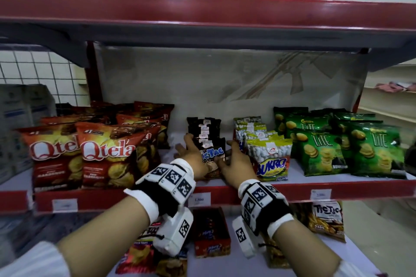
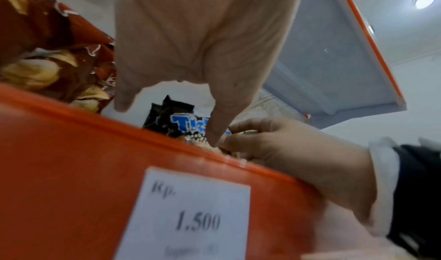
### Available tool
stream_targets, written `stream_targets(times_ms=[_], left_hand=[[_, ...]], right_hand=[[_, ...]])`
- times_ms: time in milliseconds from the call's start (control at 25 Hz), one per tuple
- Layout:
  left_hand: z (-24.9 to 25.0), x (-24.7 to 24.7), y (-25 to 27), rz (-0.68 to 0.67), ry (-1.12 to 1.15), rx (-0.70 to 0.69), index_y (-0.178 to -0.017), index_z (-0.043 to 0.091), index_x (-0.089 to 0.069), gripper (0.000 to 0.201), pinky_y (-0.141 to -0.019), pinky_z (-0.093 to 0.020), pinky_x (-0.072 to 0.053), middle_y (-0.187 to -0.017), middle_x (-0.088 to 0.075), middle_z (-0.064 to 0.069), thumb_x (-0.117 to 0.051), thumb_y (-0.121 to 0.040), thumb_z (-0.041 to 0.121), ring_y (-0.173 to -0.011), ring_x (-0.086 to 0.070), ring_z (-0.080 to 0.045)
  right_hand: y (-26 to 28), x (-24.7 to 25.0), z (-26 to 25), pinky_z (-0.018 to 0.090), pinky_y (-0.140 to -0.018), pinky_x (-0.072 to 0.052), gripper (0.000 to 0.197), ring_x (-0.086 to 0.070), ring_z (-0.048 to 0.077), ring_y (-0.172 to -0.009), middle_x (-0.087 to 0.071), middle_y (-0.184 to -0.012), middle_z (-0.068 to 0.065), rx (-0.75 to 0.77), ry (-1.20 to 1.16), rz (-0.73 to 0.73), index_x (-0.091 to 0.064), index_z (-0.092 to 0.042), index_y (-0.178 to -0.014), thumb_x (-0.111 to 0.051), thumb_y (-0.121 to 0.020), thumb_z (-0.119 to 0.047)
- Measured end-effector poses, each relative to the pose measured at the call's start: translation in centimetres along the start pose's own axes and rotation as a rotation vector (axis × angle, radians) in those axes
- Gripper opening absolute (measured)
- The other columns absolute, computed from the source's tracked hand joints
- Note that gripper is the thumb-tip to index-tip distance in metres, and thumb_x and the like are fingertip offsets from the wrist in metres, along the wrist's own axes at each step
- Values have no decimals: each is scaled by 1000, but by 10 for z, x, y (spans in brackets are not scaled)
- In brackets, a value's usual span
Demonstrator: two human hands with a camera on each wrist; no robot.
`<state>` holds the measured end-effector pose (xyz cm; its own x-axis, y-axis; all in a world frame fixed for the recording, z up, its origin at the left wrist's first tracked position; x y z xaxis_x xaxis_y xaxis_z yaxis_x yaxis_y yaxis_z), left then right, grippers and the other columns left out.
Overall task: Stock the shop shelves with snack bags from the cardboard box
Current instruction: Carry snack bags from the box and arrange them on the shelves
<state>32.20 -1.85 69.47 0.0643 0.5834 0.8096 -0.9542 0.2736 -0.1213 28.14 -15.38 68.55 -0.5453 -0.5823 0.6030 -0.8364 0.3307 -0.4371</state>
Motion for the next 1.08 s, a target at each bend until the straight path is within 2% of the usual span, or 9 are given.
stream_targets(times_ms=[240, 400, 480, 560, 600, 680, 800, 960, 1080], left_hand=[[-14, -15, 3, 87, 273, -116, -142, 21, -2, 88, -97, -37, -47, -132, -52, -14, -66, -83, 6, -110, -58, -30], [-23, -15, 1, 120, 314, -132, -138, 27, -8, 82, -95, -40, -48, -128, -54, -13, -66, -82, 7, -110, -58, -30], [-22, -15, 1, 131, 338, -160, -136, 29, -14, 80, -100, -43, -45, -129, -52, -14, -68, -81, 9, -116, -54, -29], [-19, -15, 2, 139, 358, -181, -136, 31, -20, 82, -103, -45, -42, -130, -49, -14, -74, -78, 14, -120, -49, -30], [-18, -13, 3, 145, 359, -186, -136, 31, -22, 86, -104, -45, -41, -131, -48, -14, -79, -73, 19, -121, -47, -30], [-18, -11, 5, 146, 358, -184, -137, 32, -28, 96, -106, -45, -39, -131, -43, -13, -87, -62, 23, -124, -42, -30], [-20, -13, 4, 115, 306, -162, -136, 36, -34, 92, -110, -44, -35, -135, -36, -13, -86, -62, 18, -129, -37, -33], [-22, -18, -1, 68, 241, -133, -140, 35, -35, 88, -111, -39, -34, -135, -38, -14, -83, -67, 22, -128, -38, -34], [-22, -18, 0, 76, 206, -127, -142, 37, -33, 89, -110, -37, -31, -135, -37, -14, -82, -69, 26, -129, -34, -34]], right_hand=[[5, 10, -1, 34, -95, -48, 55, -61, 29, -110, -61, -122, 14, -22, -76, 68, -38, -12, -137, -62, -89, -24], [43, 51, -38, 10, -93, -36, 32, -53, 8, -103, -63, -110, 8, 393, -39, 342, -59, -6, -118, -58, -87, -15], [61, 80, -28, 20, -91, -35, 26, -49, 12, -101, -62, -105, 4, 445, 116, 507, -65, -11, -107, -55, -85, -20], [68, 110, -3, 31, -82, -32, 20, -47, 22, -99, -64, -103, 4, 333, 241, 631, -69, -14, -99, -60, -83, -19], [68, 117, 8, 33, -82, -33, 18, -47, 25, -100, -65, -105, 5, 290, 265, 621, -71, -14, -100, -63, -84, -16], [57, 112, 25, 38, -92, -38, 24, -48, 28, -111, -64, -118, 5, 258, 239, 445, -70, -14, -111, -64, -88, -11], [41, 93, 39, 34, -112, -28, 35, -37, 20, -133, -53, -138, -1, 199, 280, 176, -58, -21, -129, -55, -94, -16], [29, 90, 45, 18, -105, -22, 36, -35, 14, -136, -51, -140, -6, 135, 322, 99, -57, -26, -130, -55, -95, -19], [31, 88, 47, 21, -105, -26, 35, -36, 15, -136, -52, -140, -2, 112, 296, 106, -58, -25, -129, -55, -94, -19]])
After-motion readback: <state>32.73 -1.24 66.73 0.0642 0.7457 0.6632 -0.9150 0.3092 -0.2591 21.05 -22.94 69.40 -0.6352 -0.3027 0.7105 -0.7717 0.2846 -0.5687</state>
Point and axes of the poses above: each hand's wrist, its own y-axis away from the middle knuckle, its own x-axis out of the back of the hand, z = x × y, the point moved 9 cm from there along -y, towards the middle knuckle
